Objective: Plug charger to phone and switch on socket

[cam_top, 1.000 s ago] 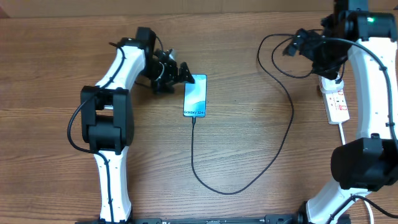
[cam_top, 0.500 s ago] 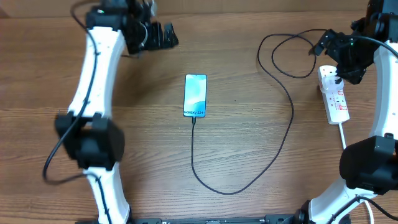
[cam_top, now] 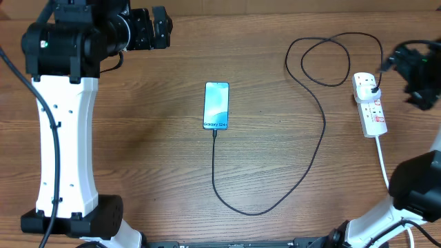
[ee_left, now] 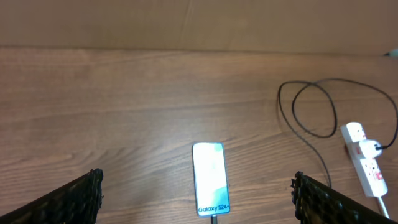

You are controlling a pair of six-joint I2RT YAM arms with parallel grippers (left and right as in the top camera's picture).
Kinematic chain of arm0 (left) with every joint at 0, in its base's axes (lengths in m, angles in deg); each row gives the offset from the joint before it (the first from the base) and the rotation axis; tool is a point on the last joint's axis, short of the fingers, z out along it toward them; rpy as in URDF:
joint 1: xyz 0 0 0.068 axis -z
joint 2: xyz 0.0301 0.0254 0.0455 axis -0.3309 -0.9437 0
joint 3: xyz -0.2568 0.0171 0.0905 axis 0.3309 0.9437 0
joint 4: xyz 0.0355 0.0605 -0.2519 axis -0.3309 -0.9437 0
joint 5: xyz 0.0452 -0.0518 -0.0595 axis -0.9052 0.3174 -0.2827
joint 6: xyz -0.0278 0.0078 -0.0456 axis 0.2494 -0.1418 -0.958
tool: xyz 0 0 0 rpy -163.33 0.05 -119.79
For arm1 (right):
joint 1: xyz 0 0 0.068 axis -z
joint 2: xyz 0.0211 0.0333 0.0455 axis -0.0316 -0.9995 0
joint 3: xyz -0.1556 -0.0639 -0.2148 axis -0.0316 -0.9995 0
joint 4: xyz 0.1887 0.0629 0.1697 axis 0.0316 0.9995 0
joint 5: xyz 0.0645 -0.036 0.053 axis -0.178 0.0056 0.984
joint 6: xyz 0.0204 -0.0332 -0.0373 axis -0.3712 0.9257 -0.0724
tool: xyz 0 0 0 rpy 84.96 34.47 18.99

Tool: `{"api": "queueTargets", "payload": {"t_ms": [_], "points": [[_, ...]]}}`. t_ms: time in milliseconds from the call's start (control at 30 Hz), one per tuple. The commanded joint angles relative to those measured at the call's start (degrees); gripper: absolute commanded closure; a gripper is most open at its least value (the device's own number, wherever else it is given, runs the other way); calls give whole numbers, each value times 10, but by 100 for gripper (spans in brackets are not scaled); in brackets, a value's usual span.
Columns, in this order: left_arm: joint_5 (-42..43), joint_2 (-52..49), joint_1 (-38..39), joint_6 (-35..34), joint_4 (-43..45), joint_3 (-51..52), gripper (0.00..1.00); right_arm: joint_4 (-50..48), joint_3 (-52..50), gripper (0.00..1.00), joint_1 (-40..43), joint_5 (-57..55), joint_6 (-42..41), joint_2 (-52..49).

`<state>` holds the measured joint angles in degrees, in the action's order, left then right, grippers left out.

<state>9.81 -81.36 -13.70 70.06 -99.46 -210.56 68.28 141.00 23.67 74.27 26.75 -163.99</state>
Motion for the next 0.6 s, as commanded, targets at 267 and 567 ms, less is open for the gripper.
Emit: {"api": "queueTargets", "payload": {"t_ms": [267,567], "points": [[-12,-5,4,11,-1,2,0,-17,2,0,69,-108,2,-19],[-12,-5,4,11,-1,2,0,-40,-54,0,69,-54,-34,-46]]}}
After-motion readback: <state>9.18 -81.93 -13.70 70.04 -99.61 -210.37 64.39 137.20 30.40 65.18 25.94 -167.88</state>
